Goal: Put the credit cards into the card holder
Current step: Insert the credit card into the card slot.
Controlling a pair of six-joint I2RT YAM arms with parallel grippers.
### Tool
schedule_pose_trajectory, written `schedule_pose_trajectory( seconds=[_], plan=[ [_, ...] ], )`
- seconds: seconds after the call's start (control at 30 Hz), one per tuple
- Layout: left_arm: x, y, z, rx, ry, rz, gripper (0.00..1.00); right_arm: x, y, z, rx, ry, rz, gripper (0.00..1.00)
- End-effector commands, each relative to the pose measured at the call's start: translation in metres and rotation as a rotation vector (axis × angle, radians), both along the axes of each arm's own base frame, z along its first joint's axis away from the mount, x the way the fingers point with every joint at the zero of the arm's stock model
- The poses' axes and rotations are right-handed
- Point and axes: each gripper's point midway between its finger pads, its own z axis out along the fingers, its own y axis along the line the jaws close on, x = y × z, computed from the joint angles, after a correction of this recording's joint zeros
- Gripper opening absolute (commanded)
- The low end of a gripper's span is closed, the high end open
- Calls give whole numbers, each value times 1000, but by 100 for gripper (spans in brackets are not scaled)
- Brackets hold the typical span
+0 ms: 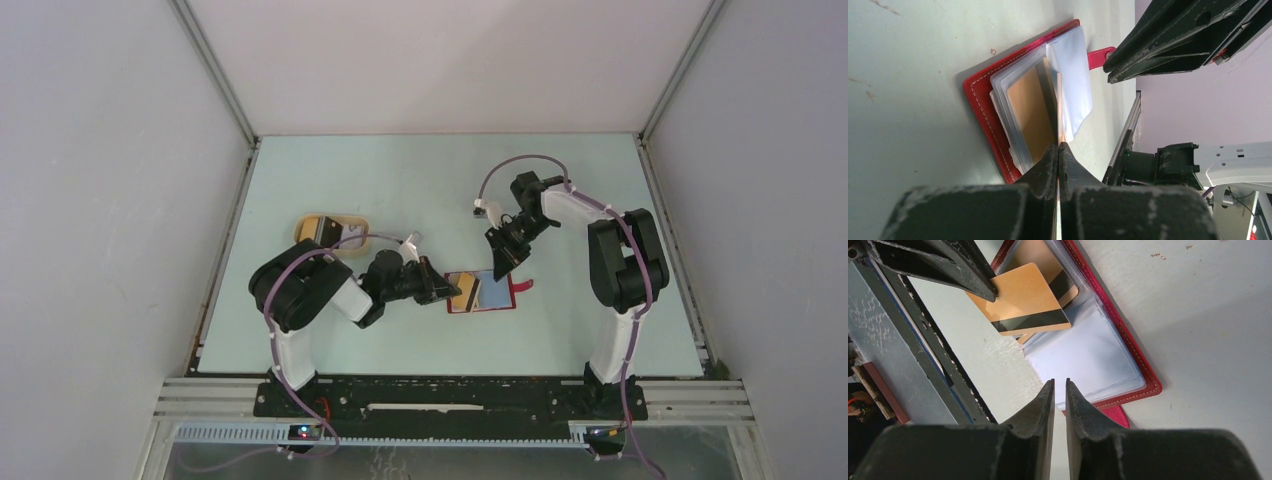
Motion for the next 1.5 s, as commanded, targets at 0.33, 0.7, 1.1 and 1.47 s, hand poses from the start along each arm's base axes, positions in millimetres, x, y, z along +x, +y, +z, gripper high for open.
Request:
schedule_pose_trajectory(
  seconds=[0.33, 0.7, 1.1, 1.47],
  plan=[
    [10, -1, -13, 86, 44, 35, 0, 3, 6, 2, -6, -7, 31, 22],
    [8, 3, -21, 134, 90, 45, 0, -2, 8, -5, -30, 8, 46, 22],
    [16, -6, -19, 125, 95, 35, 0, -4, 12, -9, -57, -1, 67, 22],
    [16, -11, -20, 101, 104, 69, 0, 4, 10, 8, -14, -38, 29, 22]
  ],
)
